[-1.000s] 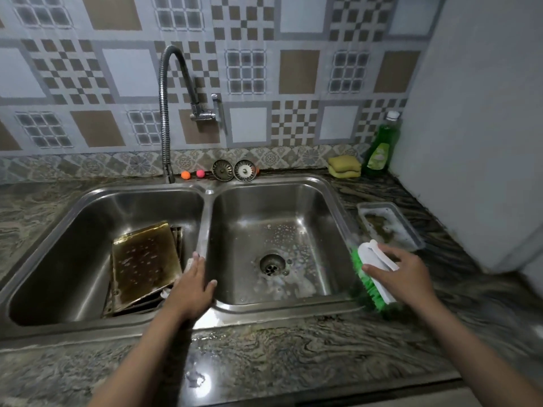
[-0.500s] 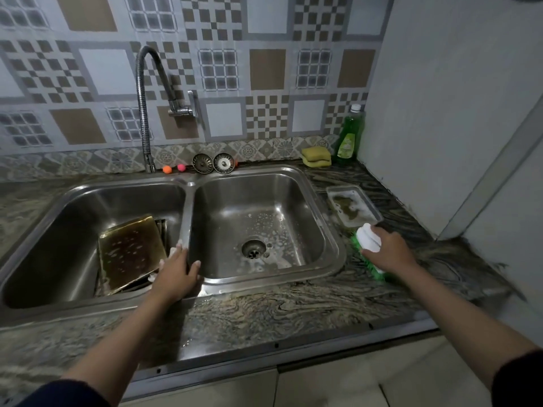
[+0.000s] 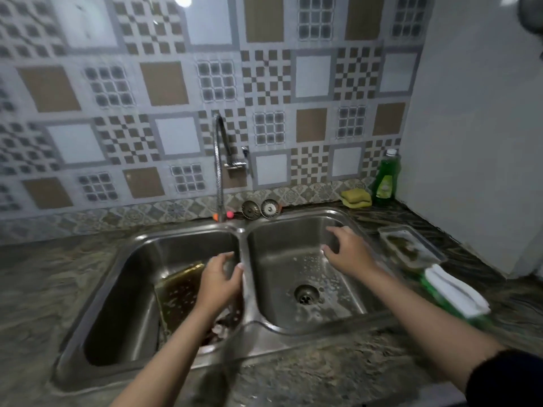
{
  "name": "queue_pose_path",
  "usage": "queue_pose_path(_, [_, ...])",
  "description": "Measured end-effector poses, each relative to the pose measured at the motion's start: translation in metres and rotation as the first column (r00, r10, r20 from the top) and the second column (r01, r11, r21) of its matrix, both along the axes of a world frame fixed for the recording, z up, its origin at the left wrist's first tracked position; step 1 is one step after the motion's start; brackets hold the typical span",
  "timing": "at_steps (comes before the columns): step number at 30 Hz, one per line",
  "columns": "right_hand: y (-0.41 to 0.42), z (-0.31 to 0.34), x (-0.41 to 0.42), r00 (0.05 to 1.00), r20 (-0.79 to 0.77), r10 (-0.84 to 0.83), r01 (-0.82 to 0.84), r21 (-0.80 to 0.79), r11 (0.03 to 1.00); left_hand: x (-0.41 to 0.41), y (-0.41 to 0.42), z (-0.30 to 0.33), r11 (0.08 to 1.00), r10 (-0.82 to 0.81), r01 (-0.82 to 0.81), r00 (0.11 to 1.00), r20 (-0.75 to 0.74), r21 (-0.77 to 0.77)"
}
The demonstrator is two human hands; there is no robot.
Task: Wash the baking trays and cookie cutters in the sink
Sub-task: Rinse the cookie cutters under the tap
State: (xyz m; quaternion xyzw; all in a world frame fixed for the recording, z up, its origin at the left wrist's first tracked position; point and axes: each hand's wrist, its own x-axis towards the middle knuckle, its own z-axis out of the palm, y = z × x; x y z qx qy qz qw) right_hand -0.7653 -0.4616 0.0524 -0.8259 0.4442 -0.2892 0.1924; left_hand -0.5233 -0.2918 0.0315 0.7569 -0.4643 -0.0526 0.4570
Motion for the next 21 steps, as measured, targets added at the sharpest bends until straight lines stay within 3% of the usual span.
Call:
queue_pose_path(7, [-0.014,0.043,0.138,0.98,0.192,0.056,-0.064,0.036,0.997,0.057,-0.023,0.05,0.988,-0.023,0.029,0.999,0.043,-0.149])
queue_pose_path(21, [-0.17,0.113,0.289,0.935,0.341,0.093,-0.148,0.139,0.979,0.111,-0.103,0.08,0.986,-0.065,0.025,0.967,-0.246,-0.164])
